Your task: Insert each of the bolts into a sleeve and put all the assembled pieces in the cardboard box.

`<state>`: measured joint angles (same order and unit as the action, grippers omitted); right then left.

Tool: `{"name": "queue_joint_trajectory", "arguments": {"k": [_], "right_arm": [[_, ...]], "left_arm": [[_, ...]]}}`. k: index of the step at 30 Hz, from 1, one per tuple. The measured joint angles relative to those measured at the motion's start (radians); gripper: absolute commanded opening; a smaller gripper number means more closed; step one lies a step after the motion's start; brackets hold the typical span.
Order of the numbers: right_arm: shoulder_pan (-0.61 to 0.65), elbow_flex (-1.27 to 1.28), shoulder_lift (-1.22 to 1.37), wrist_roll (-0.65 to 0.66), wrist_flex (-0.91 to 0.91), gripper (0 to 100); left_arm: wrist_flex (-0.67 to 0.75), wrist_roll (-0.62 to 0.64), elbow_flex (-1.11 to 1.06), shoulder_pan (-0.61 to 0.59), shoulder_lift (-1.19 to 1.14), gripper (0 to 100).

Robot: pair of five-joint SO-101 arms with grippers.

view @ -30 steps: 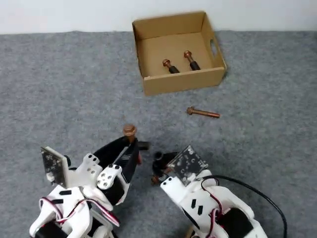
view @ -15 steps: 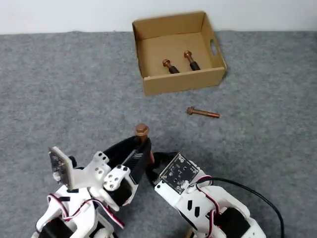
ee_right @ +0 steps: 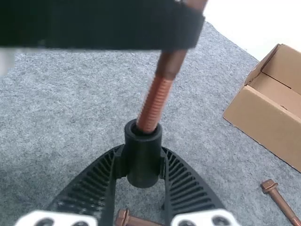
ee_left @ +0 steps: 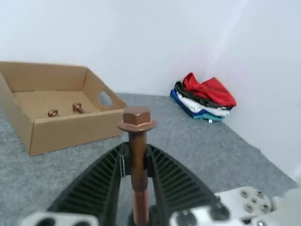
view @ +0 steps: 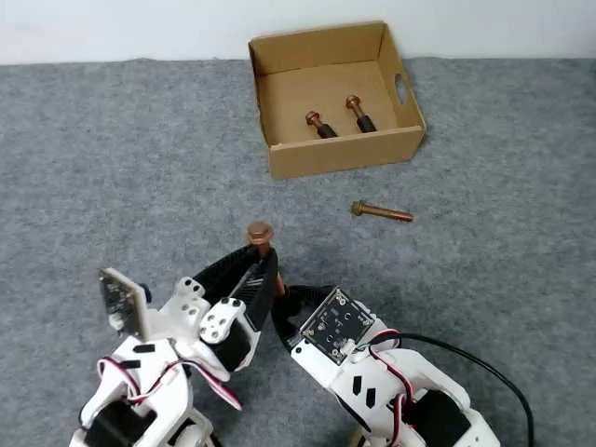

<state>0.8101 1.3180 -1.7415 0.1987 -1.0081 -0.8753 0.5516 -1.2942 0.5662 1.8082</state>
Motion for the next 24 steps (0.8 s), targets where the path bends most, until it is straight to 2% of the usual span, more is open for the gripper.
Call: {"name": "queue_joint_trajectory", "arguments": {"k": [12, 20, 24], "right_arm": [[0.000, 0.003, 0.003, 0.000, -0.002, 0.9], [-0.002, 0.005, 0.005, 0.000, -0.003, 0.9], [-0.002, 0.000, 0.002, 0.029, 0.002, 0.9]], "left_arm": [[-0.051, -0.043, -0.020, 0.075, 0.006, 0], [-0.181, -0.114, 0.000, 0.083, 0.008, 0], [-0.203, -0.130, -0.005, 0.097, 0.000, 0]]}}
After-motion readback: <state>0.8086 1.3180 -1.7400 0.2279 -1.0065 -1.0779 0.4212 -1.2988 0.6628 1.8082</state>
